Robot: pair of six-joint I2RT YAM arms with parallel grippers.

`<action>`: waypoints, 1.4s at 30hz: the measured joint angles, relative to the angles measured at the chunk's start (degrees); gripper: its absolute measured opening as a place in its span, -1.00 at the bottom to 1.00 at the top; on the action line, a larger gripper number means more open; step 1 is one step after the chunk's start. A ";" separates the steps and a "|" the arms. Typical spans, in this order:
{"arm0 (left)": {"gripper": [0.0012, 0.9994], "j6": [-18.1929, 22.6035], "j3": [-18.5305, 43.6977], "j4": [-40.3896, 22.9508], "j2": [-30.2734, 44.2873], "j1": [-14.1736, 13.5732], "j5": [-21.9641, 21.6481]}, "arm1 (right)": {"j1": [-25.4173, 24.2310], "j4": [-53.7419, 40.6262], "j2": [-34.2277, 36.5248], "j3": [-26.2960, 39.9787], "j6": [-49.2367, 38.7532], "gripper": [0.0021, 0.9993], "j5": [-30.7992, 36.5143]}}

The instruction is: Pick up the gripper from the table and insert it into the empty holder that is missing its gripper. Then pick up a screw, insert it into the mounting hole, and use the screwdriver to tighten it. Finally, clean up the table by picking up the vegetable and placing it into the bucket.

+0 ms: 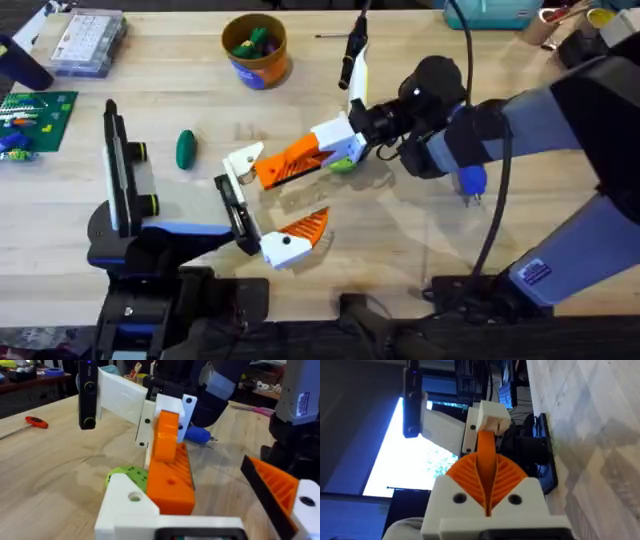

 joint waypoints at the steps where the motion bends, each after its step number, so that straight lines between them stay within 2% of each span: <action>1: 0.97 0.00 0.00 0.00 0.02 0.01 -0.08 | -0.01 -0.19 0.00 0.20 -0.01 -0.97 0.00; 15: 0.97 -1.05 0.00 -0.02 0.00 0.05 -0.14 | -0.01 -6.67 -0.04 0.61 -0.90 -0.97 0.44; 37: 0.97 -1.73 0.00 0.00 0.00 0.11 -0.48 | 0.13 -11.47 -0.74 1.20 -1.78 -0.97 1.07; 42: 0.97 -2.12 -0.02 0.09 0.02 0.55 -1.39 | 0.56 -18.59 -0.81 3.77 -3.57 -0.97 0.94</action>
